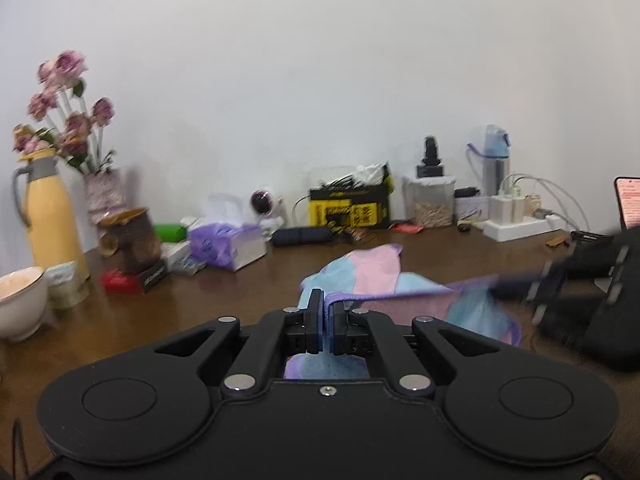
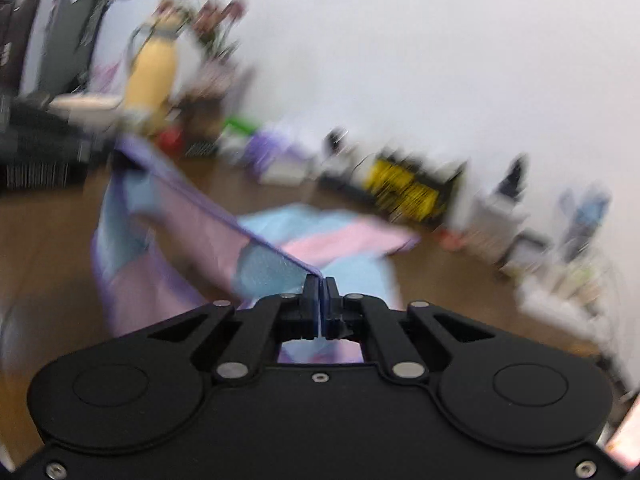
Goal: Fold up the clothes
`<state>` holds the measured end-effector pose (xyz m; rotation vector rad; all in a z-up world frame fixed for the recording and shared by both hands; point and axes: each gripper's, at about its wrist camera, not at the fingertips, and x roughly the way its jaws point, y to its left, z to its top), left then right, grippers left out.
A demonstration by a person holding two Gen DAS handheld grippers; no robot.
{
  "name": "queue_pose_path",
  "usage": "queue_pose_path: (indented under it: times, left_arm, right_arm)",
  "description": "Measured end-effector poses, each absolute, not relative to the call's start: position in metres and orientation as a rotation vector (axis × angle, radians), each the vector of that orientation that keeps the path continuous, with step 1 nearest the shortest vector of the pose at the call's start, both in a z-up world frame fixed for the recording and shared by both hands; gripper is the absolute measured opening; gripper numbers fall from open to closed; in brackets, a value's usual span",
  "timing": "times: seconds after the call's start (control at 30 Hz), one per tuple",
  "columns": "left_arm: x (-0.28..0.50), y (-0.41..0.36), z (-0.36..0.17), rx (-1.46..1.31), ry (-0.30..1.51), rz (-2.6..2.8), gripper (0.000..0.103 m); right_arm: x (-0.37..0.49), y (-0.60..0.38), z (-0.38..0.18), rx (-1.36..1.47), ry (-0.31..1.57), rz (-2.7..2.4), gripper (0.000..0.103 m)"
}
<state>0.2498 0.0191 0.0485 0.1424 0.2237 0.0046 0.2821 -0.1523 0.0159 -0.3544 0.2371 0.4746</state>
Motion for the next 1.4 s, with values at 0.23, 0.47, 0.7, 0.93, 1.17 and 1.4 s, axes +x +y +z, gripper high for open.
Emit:
queue_pose_path:
  times: [0.23,0.47,0.7,0.93,1.17,1.4]
  left_arm:
    - [0.300,-0.004,0.177,0.242,0.009,-0.114,0.003]
    - [0.319,-0.009,0.316,0.219,-0.088,-0.203,0.003]
    - [0.320,-0.018,0.365,0.162,-0.058,-0.308,0.003]
    - [0.359,-0.021,0.287,0.011,0.171,-0.326,0.003]
    - [0.451,0.021,0.155,-0.095,0.518,-0.091,0.003]
    - [0.433,0.117,-0.006,-0.320,0.848,0.086,0.024]
  right_arm:
    - [0.304,-0.181,0.123,-0.386,0.006,0.309,0.003]
    - [0.311,-0.212,0.275,-0.367,-0.183,0.230,0.003]
    - [0.298,-0.221,0.338,-0.403,-0.254,0.122,0.003]
    - [0.378,-0.197,0.295,-0.411,-0.044,0.188,0.003]
    - [0.486,-0.136,0.194,-0.456,0.179,0.245,0.003]
    - [0.540,-0.089,0.082,-0.420,0.426,0.519,0.070]
